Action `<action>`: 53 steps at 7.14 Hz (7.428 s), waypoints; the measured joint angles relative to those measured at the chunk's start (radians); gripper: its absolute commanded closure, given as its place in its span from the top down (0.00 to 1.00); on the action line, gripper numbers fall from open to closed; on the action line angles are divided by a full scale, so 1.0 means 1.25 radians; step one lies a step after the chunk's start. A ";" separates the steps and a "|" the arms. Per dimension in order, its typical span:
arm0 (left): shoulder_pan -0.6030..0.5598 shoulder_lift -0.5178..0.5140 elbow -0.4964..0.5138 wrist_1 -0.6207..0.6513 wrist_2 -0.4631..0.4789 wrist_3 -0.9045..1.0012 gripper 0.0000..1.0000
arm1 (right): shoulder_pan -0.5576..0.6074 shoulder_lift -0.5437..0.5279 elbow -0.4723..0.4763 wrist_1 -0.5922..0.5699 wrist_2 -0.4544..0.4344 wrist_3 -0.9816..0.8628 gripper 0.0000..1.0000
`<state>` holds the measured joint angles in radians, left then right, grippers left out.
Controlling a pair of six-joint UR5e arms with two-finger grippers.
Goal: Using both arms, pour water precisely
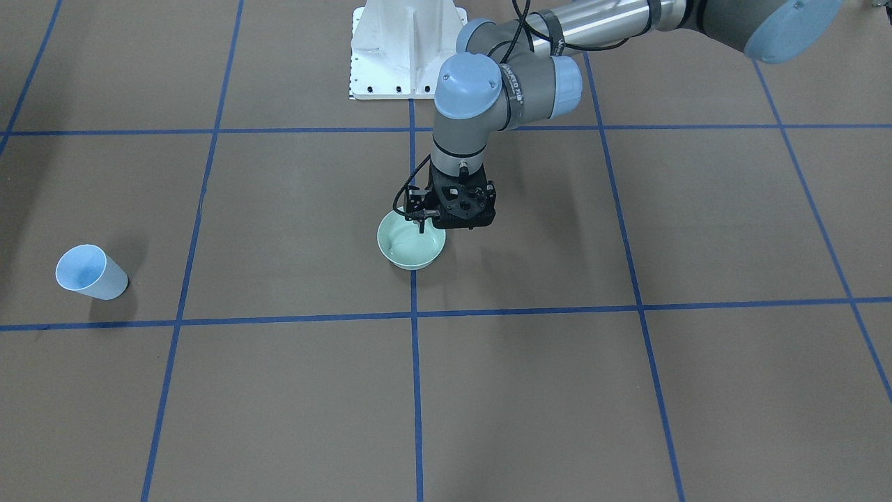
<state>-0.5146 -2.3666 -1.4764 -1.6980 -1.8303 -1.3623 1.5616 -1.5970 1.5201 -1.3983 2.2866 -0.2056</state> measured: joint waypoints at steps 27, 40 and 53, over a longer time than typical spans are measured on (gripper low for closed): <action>-0.432 0.605 -0.134 -0.220 -0.299 0.870 1.00 | 0.000 -0.019 0.000 0.014 -0.010 -0.029 1.00; -0.869 0.636 -0.107 0.084 -0.387 1.127 1.00 | -0.001 -0.009 -0.002 0.012 -0.021 -0.015 1.00; -0.862 0.677 -0.122 0.056 -0.412 1.042 1.00 | -0.002 -0.013 0.004 0.013 -0.009 -0.006 1.00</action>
<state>-1.5917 -1.5205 -1.6287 -1.6285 -2.3447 -0.0598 1.5585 -1.6136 1.5253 -1.3821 2.2749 -0.2129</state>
